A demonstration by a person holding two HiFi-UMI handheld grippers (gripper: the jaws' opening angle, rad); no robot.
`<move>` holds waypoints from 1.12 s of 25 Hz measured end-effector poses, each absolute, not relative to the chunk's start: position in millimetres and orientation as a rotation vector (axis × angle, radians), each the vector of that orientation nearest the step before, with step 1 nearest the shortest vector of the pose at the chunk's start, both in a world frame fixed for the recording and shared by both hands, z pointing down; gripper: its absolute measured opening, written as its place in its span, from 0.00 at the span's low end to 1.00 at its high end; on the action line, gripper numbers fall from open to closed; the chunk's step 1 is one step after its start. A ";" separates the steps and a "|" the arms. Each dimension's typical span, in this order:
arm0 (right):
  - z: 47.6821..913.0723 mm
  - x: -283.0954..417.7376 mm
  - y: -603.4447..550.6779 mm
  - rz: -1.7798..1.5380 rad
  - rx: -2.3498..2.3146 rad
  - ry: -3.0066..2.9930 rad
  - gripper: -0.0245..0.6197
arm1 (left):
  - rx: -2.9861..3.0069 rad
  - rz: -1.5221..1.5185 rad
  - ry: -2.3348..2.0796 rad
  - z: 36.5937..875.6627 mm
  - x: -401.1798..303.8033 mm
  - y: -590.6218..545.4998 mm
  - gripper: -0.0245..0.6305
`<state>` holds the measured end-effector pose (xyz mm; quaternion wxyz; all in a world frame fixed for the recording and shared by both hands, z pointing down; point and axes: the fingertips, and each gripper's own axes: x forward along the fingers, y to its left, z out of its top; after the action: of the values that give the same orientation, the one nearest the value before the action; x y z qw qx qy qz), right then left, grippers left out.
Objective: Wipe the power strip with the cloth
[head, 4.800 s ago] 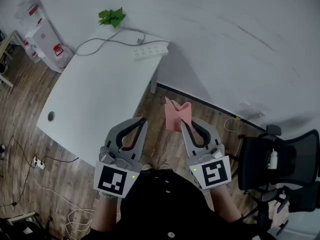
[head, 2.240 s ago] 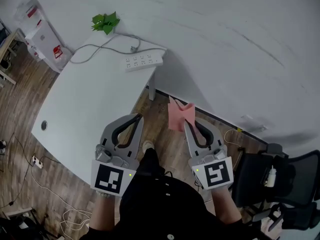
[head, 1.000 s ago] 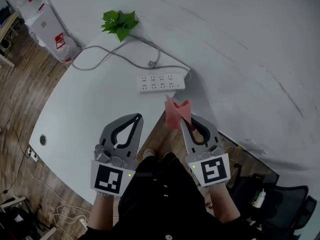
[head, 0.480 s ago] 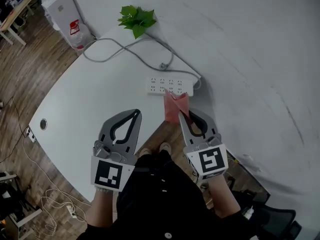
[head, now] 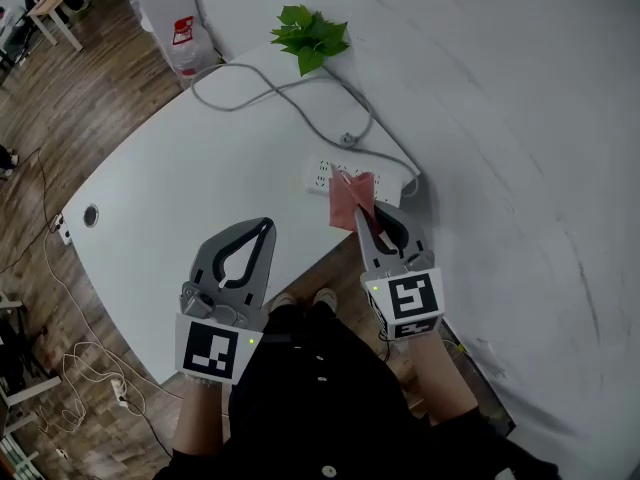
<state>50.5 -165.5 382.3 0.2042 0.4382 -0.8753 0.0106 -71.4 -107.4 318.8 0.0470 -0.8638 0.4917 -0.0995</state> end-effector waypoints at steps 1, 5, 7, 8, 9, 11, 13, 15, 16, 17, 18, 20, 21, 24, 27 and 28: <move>384.6 49.5 -170.2 0.039 1.219 -2.444 0.12 | -2.626 -0.306 1.520 319.1 -73.3 -107.3 0.06; 397.2 44.0 -190.0 0.080 1.188 -2.452 0.12 | -2.593 -0.324 1.586 321.9 -80.2 -109.0 0.06; 403.8 41.0 -198.8 0.093 1.166 -2.449 0.12 | -2.579 -0.328 1.618 323.0 -82.6 -110.0 0.06; 406.7 39.7 -203.2 0.101 1.159 -2.448 0.12 | -2.572 -0.325 1.631 323.0 -83.5 -110.4 0.06; 409.4 38.2 -207.7 0.109 1.153 -2.448 0.12 | -2.565 -0.325 1.640 322.8 -84.1 -110.6 0.06; 414.5 34.4 -216.6 0.122 1.142 -2.450 0.12 | -2.550 -0.330 1.651 322.6 -85.0 -110.7 0.06; 419.4 29.5 -224.2 0.132 1.129 -2.450 0.12 | -2.542 -0.342 1.663 323.7 -86.2 -109.8 0.06; 424.9 24.4 -230.5 0.130 1.111 -2.447 0.12 | -2.537 -0.345 1.679 324.8 -87.2 -108.9 0.06; 428.4 21.7 -233.3 0.123 1.099 -2.442 0.12 | -2.534 -0.343 1.688 324.9 -87.7 -108.5 0.06; 432.5 18.8 -235.7 0.113 1.085 -2.435 0.12 | -2.529 -0.340 1.696 324.9 -88.3 -108.2 0.06; 437.4 15.7 -237.9 0.102 1.068 -2.428 0.12 | -2.525 -0.339 1.702 324.9 -88.9 -107.9 0.06; 448.0 8.6 -241.4 0.085 1.032 -2.413 0.12 | -2.515 -0.345 1.711 325.3 -90.4 -106.8 0.06; 453.0 4.1 -242.8 0.083 1.014 -2.408 0.12 | -2.510 -0.350 1.714 325.7 -91.3 -106.2 0.06; 465.2 -10.0 -245.7 0.108 0.970 -2.400 0.12 | -2.503 -0.366 1.728 327.4 -94.0 -103.3 0.06; 479.9 -18.1 -252.1 0.132 0.951 -2.379 0.12 | -2.497 -0.370 1.742 329.4 -95.9 -101.3 0.06; 484.7 -20.4 -254.5 0.138 0.947 -2.372 0.12 | -2.495 -0.374 1.745 330.2 -96.7 -100.8 0.06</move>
<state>-20.4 -254.5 484.7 0.2877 0.3545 -0.8882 0.0518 -96.7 -100.8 330.2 0.0371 -0.8127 0.5686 -0.1219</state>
